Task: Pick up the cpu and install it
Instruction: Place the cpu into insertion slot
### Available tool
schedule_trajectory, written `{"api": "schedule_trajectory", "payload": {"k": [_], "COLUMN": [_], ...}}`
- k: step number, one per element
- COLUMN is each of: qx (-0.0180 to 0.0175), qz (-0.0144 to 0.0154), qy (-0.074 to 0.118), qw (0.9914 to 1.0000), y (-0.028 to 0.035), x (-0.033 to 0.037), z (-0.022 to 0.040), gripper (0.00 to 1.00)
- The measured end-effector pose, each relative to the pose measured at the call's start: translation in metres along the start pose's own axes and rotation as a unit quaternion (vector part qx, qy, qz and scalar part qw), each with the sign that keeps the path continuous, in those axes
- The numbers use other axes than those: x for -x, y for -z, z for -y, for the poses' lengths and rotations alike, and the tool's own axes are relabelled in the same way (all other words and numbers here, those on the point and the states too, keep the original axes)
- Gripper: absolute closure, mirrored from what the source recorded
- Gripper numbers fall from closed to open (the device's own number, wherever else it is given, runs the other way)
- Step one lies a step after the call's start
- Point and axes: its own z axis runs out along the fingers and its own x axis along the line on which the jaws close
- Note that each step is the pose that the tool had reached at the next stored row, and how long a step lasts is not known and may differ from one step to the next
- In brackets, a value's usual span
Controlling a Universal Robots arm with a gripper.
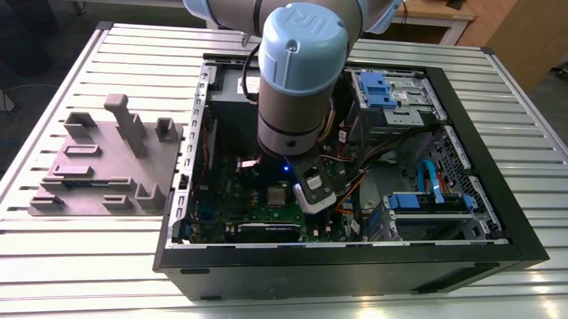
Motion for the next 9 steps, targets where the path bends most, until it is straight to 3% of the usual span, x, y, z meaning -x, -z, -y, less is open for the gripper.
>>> {"api": "schedule_trajectory", "payload": {"k": [9], "qx": [0.0], "qz": [-0.0002], "qy": [0.0], "qw": [1.0], "y": [0.0028], "x": [-0.0001], "z": [-0.0002], "gripper": [0.46]}}
